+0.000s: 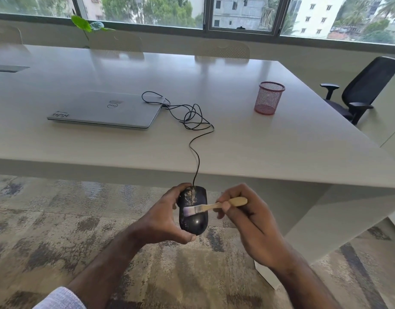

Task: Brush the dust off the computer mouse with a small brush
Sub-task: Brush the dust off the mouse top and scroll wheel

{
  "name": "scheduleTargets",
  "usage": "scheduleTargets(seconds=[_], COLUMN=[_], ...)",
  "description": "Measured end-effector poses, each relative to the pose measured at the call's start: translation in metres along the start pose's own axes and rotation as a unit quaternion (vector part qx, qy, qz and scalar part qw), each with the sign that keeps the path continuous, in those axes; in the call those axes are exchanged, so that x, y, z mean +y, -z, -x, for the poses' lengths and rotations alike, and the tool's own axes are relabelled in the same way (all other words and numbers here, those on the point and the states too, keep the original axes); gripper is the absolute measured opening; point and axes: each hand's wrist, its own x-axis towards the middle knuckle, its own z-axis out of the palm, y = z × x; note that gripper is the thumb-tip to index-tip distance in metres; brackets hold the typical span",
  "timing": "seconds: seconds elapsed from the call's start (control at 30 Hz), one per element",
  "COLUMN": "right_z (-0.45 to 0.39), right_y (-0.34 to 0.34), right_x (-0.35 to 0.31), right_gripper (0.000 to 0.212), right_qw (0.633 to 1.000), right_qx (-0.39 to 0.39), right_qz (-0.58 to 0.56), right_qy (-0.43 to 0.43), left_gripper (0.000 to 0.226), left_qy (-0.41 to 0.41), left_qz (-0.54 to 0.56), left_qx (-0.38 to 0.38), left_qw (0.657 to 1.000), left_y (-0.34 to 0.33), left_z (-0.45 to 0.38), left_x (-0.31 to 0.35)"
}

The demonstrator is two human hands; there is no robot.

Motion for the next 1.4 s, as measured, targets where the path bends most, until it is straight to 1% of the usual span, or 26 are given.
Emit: scheduleTargets(seconds=[0.1,0.17,0.27,0.47,0.53,0.63,0.7,0.87,1.0,1.1,1.2,1.3,1.4], right_z=[-0.001,0.0,0.002,-0.002,-0.003,-0.003,-0.003,-0.007,-0.009,-0.01,-0.011,-0.012,-0.011], right_y=[0.005,0.004,-0.003,0.005,0.007,0.002,-0.001,0.008,0.019,0.023,0.022,0.02,0.019], right_x=[0.001,0.002,0.004,0.001,0.001,0.002,0.002,0.0,0.003,0.003,0.003,0.005,0.005], right_gripper=[0.011,0.01,0.01,0.009,0.009,0.009,0.01,0.01,0.011,0.011,0.01,0.015,0.008], right_qw=[1.0,0.999,0.996,0.999,0.999,0.995,0.994,0.999,0.999,1.0,0.999,0.998,0.999], right_qx=[-0.007,-0.039,-0.081,-0.03,-0.042,-0.084,-0.094,-0.026,-0.031,0.002,0.038,0.049,0.047], right_qz=[-0.004,0.008,0.033,-0.002,0.013,0.043,0.047,-0.013,0.017,0.025,-0.016,-0.032,0.009], right_qy=[0.001,-0.008,-0.018,-0.014,-0.019,-0.03,-0.025,-0.021,-0.013,0.001,0.0,-0.015,-0.018], left_gripper=[0.115,0.119,0.117,0.113,0.113,0.112,0.111,0.111,0.109,0.109,0.114,0.113,0.113], left_qy=[0.001,0.002,-0.004,-0.005,-0.005,-0.006,-0.009,-0.008,-0.007,-0.005,0.001,0.001,0.002], left_qz=[-0.007,-0.009,-0.012,-0.004,-0.003,-0.006,-0.009,-0.006,-0.003,-0.006,-0.008,-0.005,-0.003], left_qx=[0.0,0.0,-0.003,0.001,0.001,0.0,0.0,0.005,0.006,0.005,0.002,-0.001,-0.001], left_qw=[1.0,1.0,1.0,1.0,1.0,1.0,1.0,1.0,1.0,1.0,1.0,1.0,1.0], left_y=[0.0,0.0,-0.001,-0.001,-0.001,-0.002,-0.002,-0.001,-0.001,0.0,0.0,0.0,0.0], left_z=[-0.001,-0.002,-0.003,-0.003,-0.003,-0.003,-0.003,-0.003,-0.002,-0.002,-0.001,-0.001,-0.001], left_x=[-0.003,-0.003,-0.004,-0.005,-0.005,-0.005,-0.005,-0.002,-0.002,-0.001,0.0,0.0,-0.001])
